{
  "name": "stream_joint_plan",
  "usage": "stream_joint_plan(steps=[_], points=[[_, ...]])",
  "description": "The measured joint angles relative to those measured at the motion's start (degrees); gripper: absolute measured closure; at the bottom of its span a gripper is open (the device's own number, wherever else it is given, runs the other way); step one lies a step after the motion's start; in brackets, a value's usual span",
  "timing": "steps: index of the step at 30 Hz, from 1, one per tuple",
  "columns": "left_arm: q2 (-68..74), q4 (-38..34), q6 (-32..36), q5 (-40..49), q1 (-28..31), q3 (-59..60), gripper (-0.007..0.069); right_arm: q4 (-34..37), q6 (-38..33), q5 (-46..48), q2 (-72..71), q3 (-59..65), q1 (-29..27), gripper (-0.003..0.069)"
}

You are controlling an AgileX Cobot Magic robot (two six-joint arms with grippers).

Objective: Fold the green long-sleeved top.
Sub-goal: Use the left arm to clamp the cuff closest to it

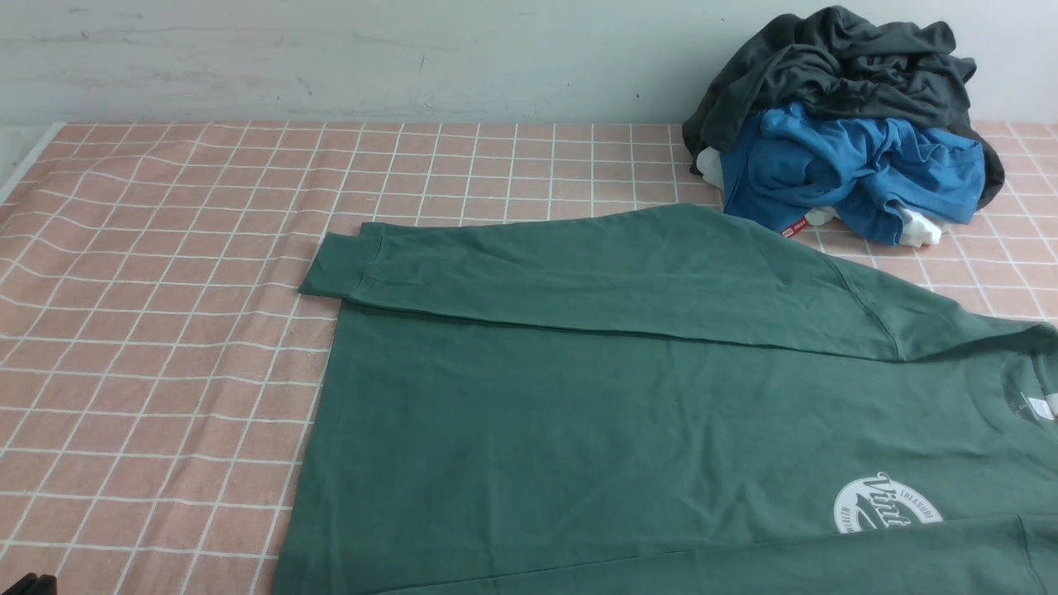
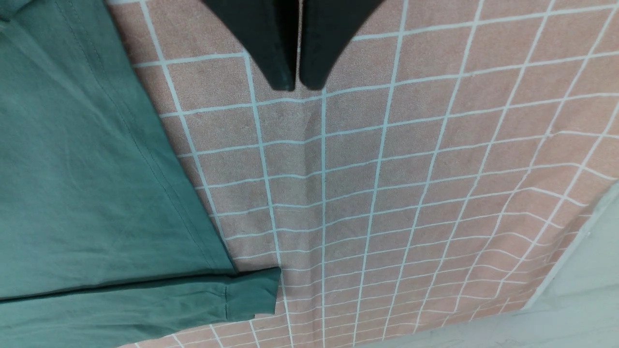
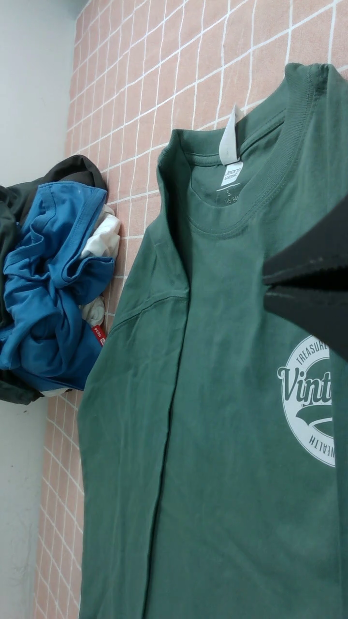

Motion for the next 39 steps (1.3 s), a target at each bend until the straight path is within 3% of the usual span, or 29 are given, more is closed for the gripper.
stream_joint_plan(steps=[17, 21, 28, 31, 33, 34, 36, 39], points=[[0.0, 0.12, 0.0, -2.73, 0.0, 0.45, 0.0627, -0.41, 0.0, -3.14, 0.0, 0.17, 0.0, 0.0671], [0.0, 0.07, 0.0, -9.19, 0.0, 0.6, 0.0627, -0.41, 0.0, -11.31, 0.0, 0.23, 0.0, 0.0671], [0.0, -0.04, -0.18, -32.82, 0.0, 0.6, 0.0627, -0.46, 5.78, -43.84, 0.0, 0.23, 0.0, 0.0671], [0.0, -0.16, -3.33, -40.57, 0.0, 0.6, 0.0627, -0.4, 10.21, -50.22, 0.0, 0.23, 0.0, 0.0671], [0.0, -0.43, -11.33, -47.97, 0.0, 0.35, 0.0627, -0.27, 14.95, -52.8, 0.41, 0.23, 0.0, 0.0671], [0.0, -0.43, -12.05, -48.14, 0.0, 0.35, 0.0627, -0.27, 15.27, -52.92, 0.62, 0.23, 0.0, 0.0671], [1.69, 1.4, -20.84, -44.3, 0.0, -6.26, 0.0627, -1.98, 18.06, -50.05, 3.2, -3.09, 0.0, 0.0671], [7.66, 4.65, -24.58, -33.77, 0.0, -16.18, 0.0627, -6.54, 18.96, -43.88, 7.92, -10.97, 0.0, 0.0671]])
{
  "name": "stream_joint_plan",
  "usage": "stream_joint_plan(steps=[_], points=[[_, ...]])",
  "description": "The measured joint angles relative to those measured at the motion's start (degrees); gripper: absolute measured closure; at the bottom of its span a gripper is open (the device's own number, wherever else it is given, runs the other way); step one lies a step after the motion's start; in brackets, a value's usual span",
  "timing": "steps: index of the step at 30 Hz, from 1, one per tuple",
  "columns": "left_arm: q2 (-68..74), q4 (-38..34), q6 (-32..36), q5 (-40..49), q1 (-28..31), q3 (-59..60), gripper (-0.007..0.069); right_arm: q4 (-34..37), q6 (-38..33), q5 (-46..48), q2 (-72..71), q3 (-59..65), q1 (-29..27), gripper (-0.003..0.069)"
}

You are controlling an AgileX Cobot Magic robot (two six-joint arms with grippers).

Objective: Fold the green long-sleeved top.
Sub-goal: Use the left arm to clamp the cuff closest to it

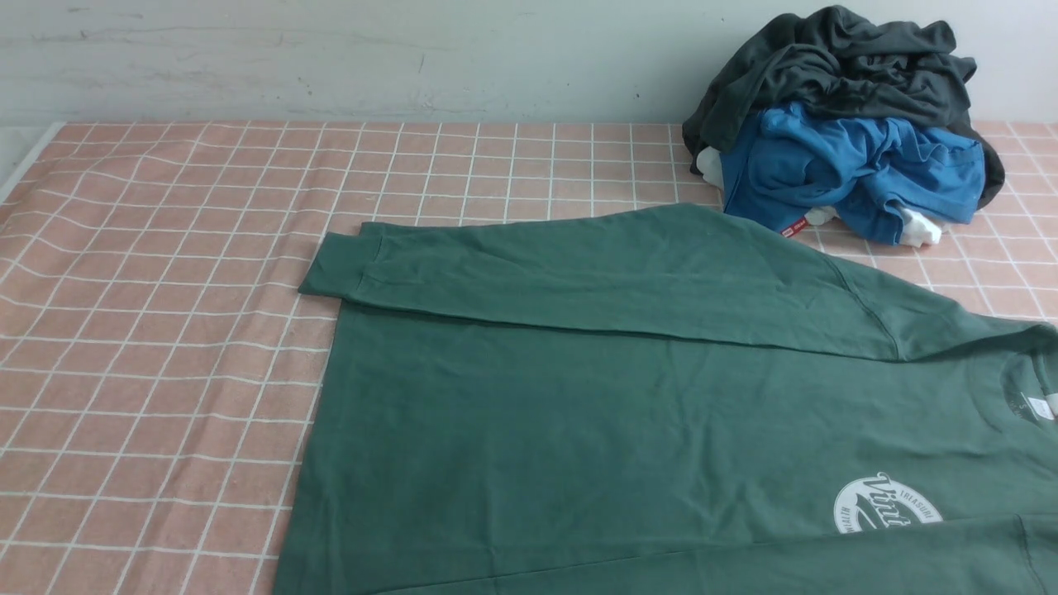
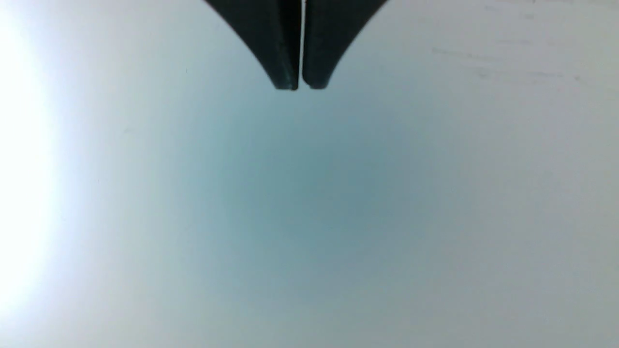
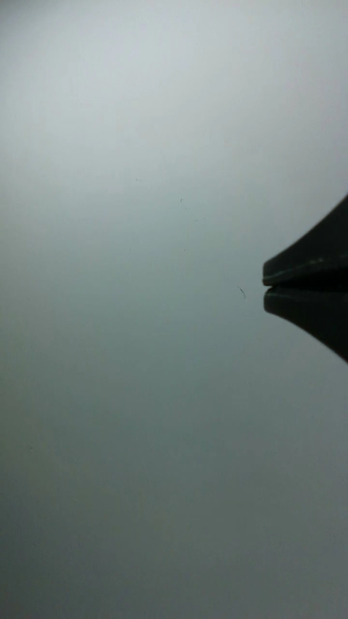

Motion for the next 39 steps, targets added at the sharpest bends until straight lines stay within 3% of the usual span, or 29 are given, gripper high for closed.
stream_joint_plan(steps=[4, 5, 8, 10, 11, 12, 14, 15, 20, 21, 23, 25, 28, 30, 35, 39], points=[[13.59, 5.88, -0.6, 18.11, 0.0, -13.72, 0.0627, -10.46, 1.08, 14.79, 11.41, -14.25, 0.1, 0.0671], [14.29, 5.88, -0.6, 18.93, 0.0, -13.72, 0.0627, -10.82, 1.08, 15.64, 12.0, -14.81, 0.1, 0.0671], [27.02, 3.63, -0.54, 36.44, -1.26, -18.32, 0.0627, -12.57, 3.43, 33.11, 22.83, -21.73, 0.31, 0.0671], [32.53, -0.36, 0.6, 46.35, -3.03, -18.66, 0.0627, -10.61, 3.13, 42.22, 27.58, -22.78, 1.41, 0.0671], [33.13, -1.41, 0.87, 47.25, -3.26, -18.66, 0.0627, -9.85, 2.75, 44.26, 28.08, -22.83, 1.8, 0.0671], [39.06, -6.32, 4.27, 54.38, -5.77, -18.52, 0.0627, -5.04, -0.48, 53.48, 32.95, -22.91, 4.08, 0.0671], [41.9, -8.94, 6.34, 56.94, -7.03, -18.17, 0.0624, -1.75, -3.35, 58.16, 35.44, -22.91, 5.63, 0.0671], [45.63, -12.89, 9.1, 59.25, -8.77, -17.53, 0.061, 3.78, -9.18, 64.01, 38.98, -22.91, 8.35, 0.0671], [56.59, -18.75, 14.51, 59.0, -10.35, -16.65, 0.0474, 17.41, -26.6, 68.04, 49.54, -22.91, 14.93, 0.0671], [56.96, -18.75, 14.51, 59.0, -10.35, -16.59, 0.0474, 17.41, -27.15, 67.89, 49.54, -22.91, 14.93, 0.0671], [61.35, -18.75, 14.51, 57.27, -10.35, -16.6, 0.0376, 22.65, -32.72, 64.91, 52.62, -22.91, 16.11, 0.067], [64.09, -18.77, 14.87, 56.63, -10.35, -16.6, 0.0327, 25.33, -35.7, 62.65, 53.61, -23.01, 16.2, 0.067], [68.33, -18.88, 14.93, 55.33, -10.35, -16.6, 0.0295, 28.07, -38.36, 60.64, 53.86, -23.16, 16.2, 0.067], [69.59, -18.88, 14.93, 54.6, -10.35, -16.6, 0.0298, 28.96, -39.11, 60.26, 53.86, -23.22, 16.2, 0.067], [73.47, -20.08, 17.29, 51.96, -10.35, -16.6, 0.0428, 31.51, -39.77, 60.12, 53.86, -23.22, 16.2, 0.0669], [73.15, -25.98, 24.05, 52.07, -10.35, -18.41, 0.0592, 31.9, -39.96, 60.06, 53.86, -23.22, 16.2, 0.0669]])
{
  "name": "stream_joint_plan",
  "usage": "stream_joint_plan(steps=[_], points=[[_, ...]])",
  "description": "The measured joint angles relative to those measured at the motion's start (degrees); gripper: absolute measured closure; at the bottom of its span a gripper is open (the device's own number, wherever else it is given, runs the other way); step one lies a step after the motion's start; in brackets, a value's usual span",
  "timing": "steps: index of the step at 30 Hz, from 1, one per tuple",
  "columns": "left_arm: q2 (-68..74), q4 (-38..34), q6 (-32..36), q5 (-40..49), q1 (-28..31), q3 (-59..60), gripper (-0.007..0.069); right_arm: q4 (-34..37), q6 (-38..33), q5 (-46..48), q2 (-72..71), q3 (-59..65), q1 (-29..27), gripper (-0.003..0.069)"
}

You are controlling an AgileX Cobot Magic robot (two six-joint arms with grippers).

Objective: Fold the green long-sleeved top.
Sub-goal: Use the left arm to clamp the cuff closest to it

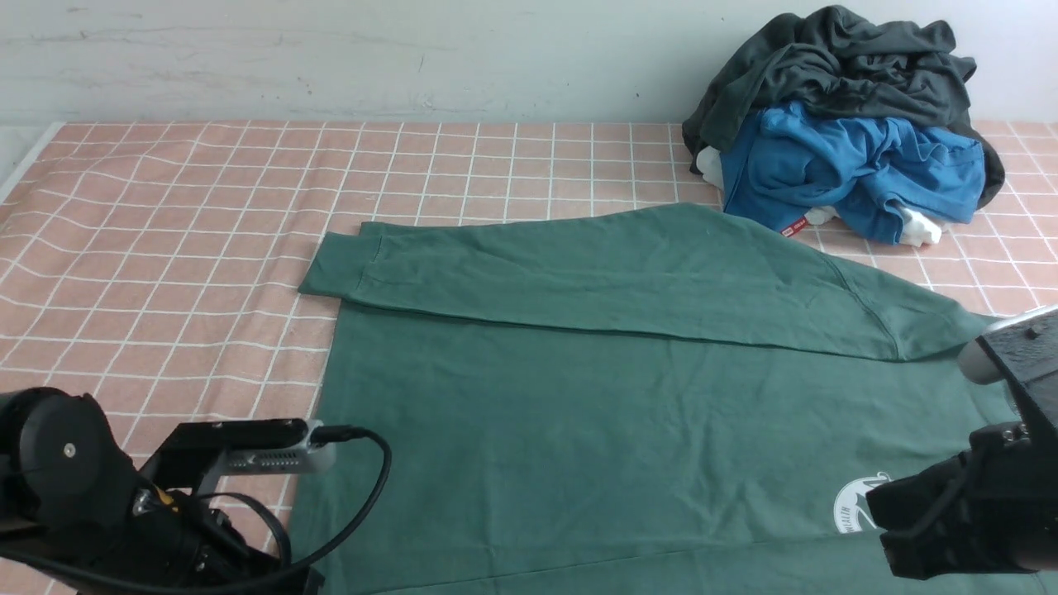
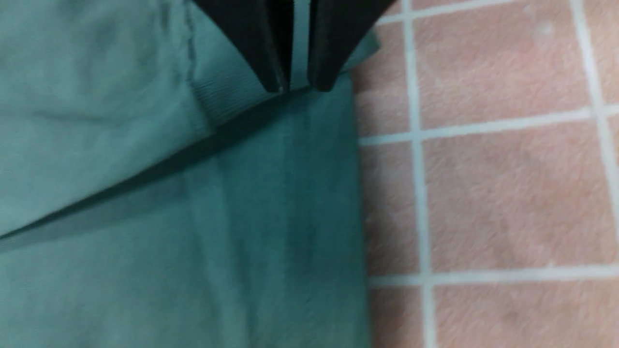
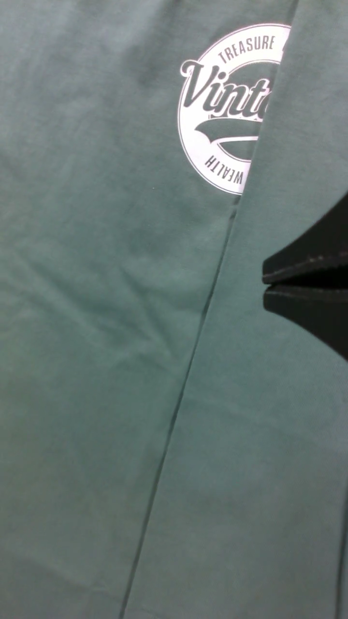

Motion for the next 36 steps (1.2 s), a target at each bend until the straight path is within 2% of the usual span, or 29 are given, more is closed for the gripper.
stream_joint_plan(steps=[4, 6, 13, 16, 19, 23, 27, 30, 32, 33, 34, 35, 36], points=[[-1.78, -4.9, 6.5, 3.11, 0.0, -3.97, 0.0625, 0.0, -0.19, -0.06, 0.0, 0.0, 0.0, 0.0669], [-2.84, -5.45, 7.43, 5.36, 0.0, -6.59, 0.0628, 0.0, -0.2, -0.12, 0.0, 0.0, 0.0, 0.0669], [-4.39, -2.55, 4.31, 15.02, 0.0, -7.76, 0.0611, 0.0, -0.23, -0.64, 0.0, 0.0, 0.0, 0.0669], [-4.39, -1.24, 2.2, 13.0, 0.0, -2.99, 0.0551, 0.14, -0.23, -0.83, 0.0, 0.0, 0.0, 0.0669], [-3.81, -0.54, 0.8, 6.48, 0.0, 1.51, 0.0461, 0.83, -0.28, -0.96, 0.0, 0.0, 0.0, 0.0669], [-2.15, -0.23, -1.76, -1.64, 0.0, 4.22, 0.0296, 2.09, -0.3, -1.01, 0.0, 0.0, 0.0, 0.0669], [0.03, -0.23, -2.74, -3.28, 0.0, 4.28, 0.0228, 2.54, -0.61, -1.01, 0.0, 0.0, 0.0, 0.0669], [1.14, -0.22, -3.11, -3.39, 0.0, 4.21, 0.0235, 2.54, -0.65, -1.01, 0.0, 0.0, 0.0, 0.0669], [1.3, 0.03, -2.99, -3.46, 0.0, 4.16, 0.0289, 2.54, -0.67, -1.01, 0.0, 0.0, 0.0, 0.0669], [1.35, 0.03, -2.66, -3.51, 0.0, 4.1, 0.0348, 2.54, -0.74, -1.01, 0.0, 0.0, 0.0, 0.0669], [1.35, 0.03, -2.66, -3.51, 0.0, 4.1, 0.0348, 2.54, -0.73, -1.01, 0.0, 0.0, 0.0, 0.0669], [1.35, -0.25, -2.1, -3.37, 0.0, 4.1, 0.0444, 2.54, -0.94, -1.01, 0.0, 0.0, 0.0, 0.0669], [1.05, -0.24, -1.87, -3.04, 0.0, 3.98, 0.0502, 2.54, -1.1, -1.01, 0.0, 0.0, 0.0, 0.0669]])
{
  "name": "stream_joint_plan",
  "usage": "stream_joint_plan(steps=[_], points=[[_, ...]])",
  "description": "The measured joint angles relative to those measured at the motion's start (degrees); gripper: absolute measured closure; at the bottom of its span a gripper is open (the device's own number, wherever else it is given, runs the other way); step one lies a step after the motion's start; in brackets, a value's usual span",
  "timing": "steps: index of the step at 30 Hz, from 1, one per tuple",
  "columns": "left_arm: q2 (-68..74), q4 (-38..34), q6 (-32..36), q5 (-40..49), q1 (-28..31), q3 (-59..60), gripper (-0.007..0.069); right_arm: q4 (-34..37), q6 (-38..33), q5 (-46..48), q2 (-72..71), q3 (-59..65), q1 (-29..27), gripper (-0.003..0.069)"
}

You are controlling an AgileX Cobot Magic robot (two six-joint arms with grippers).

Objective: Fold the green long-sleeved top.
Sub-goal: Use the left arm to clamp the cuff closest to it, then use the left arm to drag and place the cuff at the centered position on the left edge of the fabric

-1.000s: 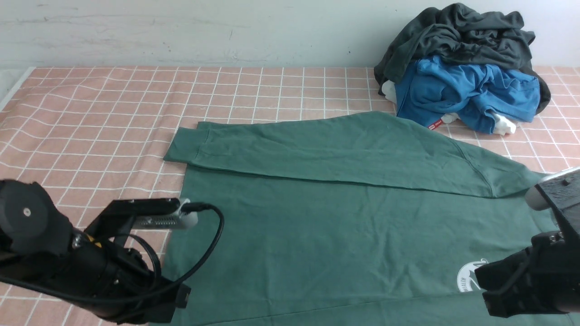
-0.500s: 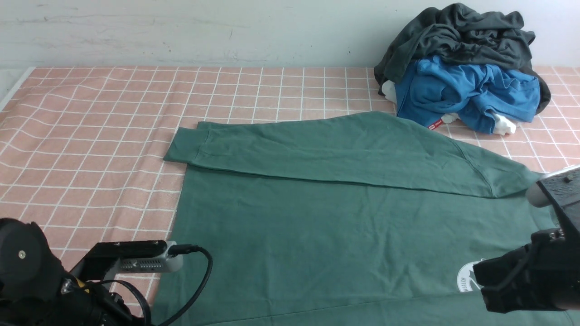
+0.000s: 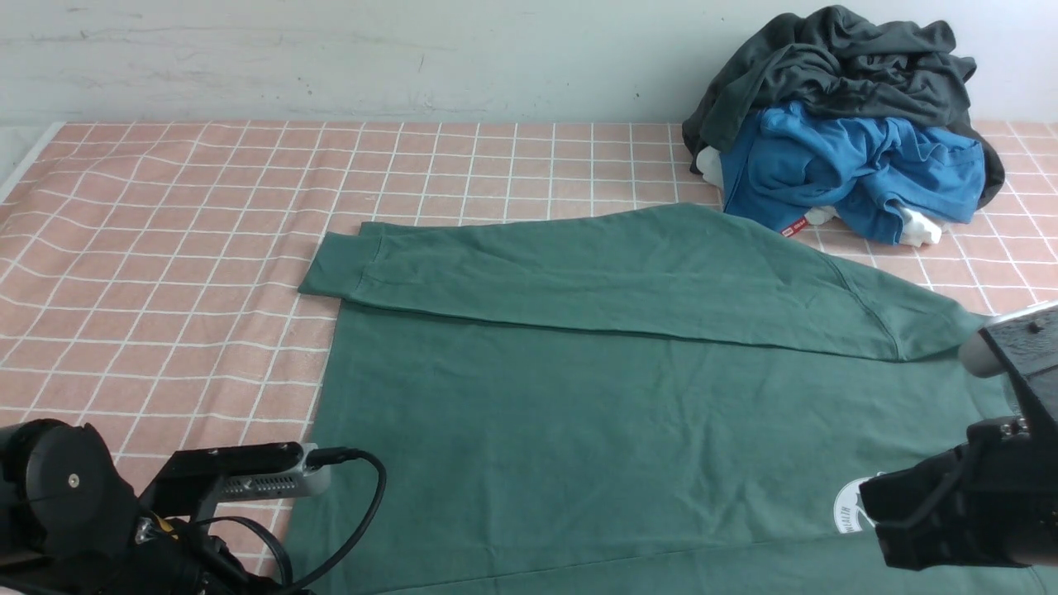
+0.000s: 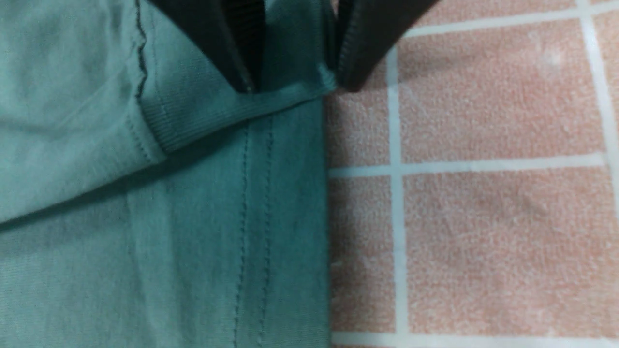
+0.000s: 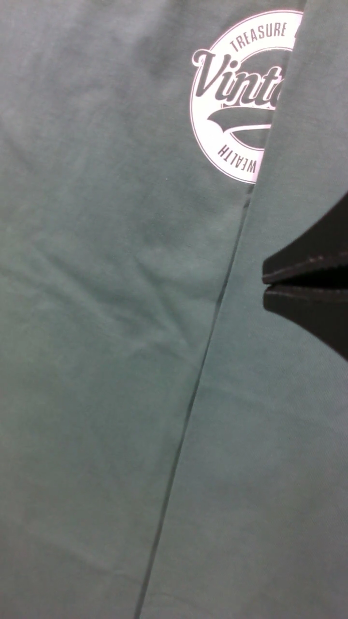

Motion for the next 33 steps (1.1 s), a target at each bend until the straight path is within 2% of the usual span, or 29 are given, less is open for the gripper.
stream_joint_plan(steps=[1, 2, 4, 12, 19, 25, 33], points=[[-0.09, 0.0, 0.13, 0.11, 0.0, 0.01, 0.0514, 0.0, -0.07, 0.0, 0.0, 0.0, 0.0, 0.0669], [-1.24, 0.0, 1.07, 0.59, 0.0, -0.39, 0.0578, 0.0, -0.38, 0.0, 0.0, 0.0, 0.0, 0.0669], [-2.84, 0.0, 1.86, 0.84, 0.0, -0.77, 0.061, 0.0, -0.84, 0.0, 0.0, 0.0, 0.0, 0.0669], [-8.71, -0.05, 2.83, 3.85, 0.0, -4.98, 0.0618, 0.0, -1.51, 0.05, 0.0, 0.0, 0.0, 0.0669], [-8.61, 1.48, 5.37, 2.22, 0.0, -19.18, 0.0618, -0.41, -1.72, 0.05, 0.0, 0.0, 0.0, 0.0669], [-1.37, 4.84, 4.51, -3.31, 0.0, -28.64, 0.0618, -1.1, -1.89, 0.05, 0.0, 0.0, 0.0, 0.0669], [18.4, 6.51, 4.2, 0.3, 1.82, -41.45, 0.0618, -1.1, -1.89, -0.01, 0.0, 0.0, 0.0, 0.0669]])
